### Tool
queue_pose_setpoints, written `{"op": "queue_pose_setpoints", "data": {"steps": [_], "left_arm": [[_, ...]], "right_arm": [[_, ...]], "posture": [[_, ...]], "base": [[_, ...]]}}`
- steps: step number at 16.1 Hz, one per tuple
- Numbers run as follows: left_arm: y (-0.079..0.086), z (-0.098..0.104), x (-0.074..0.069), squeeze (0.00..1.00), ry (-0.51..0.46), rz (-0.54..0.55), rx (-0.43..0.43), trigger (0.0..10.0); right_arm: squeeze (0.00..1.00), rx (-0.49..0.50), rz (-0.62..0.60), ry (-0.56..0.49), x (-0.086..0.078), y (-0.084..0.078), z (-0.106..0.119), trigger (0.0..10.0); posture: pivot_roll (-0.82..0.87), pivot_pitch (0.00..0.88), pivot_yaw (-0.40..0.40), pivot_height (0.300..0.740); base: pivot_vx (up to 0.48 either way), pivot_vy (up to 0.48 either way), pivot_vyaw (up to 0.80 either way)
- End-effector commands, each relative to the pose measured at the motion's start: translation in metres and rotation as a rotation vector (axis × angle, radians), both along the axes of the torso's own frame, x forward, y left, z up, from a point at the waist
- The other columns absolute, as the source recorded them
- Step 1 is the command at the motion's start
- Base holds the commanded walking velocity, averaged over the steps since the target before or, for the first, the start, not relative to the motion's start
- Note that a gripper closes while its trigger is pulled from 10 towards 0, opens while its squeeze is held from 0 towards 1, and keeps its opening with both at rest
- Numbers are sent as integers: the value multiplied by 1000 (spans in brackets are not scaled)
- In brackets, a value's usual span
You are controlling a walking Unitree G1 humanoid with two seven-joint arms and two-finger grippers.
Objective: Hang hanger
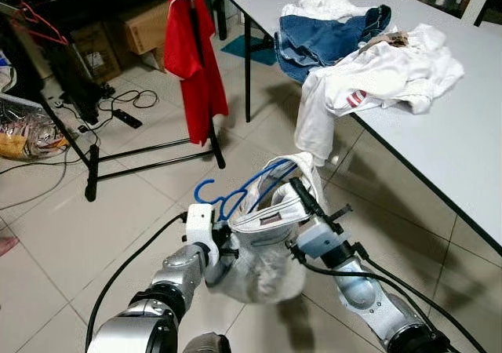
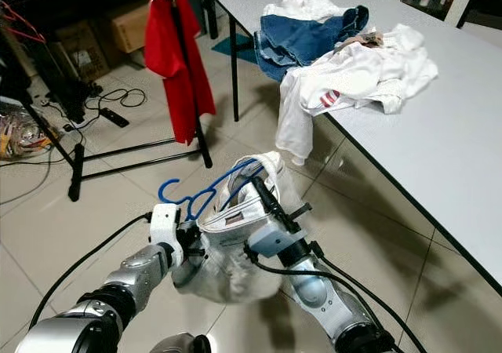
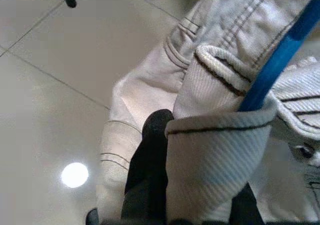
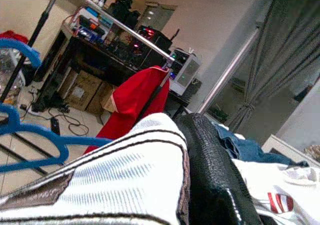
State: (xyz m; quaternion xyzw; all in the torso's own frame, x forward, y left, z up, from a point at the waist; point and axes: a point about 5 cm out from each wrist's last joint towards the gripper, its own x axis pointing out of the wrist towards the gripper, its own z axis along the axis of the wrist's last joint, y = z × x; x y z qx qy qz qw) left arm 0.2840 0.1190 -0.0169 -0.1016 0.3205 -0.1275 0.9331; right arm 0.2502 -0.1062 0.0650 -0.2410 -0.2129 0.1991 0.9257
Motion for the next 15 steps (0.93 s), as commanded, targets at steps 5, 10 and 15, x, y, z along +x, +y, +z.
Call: {"op": "queue_pose_setpoints", "data": {"steps": [5,10,15], "left_arm": [[9,-3,-3,0,-10,37,37,10000],[13,5,6,0,-48,125,16,10000],[11,35,29,0,-289,119,101,10000]], "right_arm": [[0,114,42,-111,11,0,33,10000],[0,157,52,-225,16,2,61,10000],[0,134,64,-269,14,2,69,10000]], "posture": [[14,0,79,740],[12,0,81,740],[8,0,83,740]], "base": [[0,0,0],[0,0,0],[0,0,0]]}}
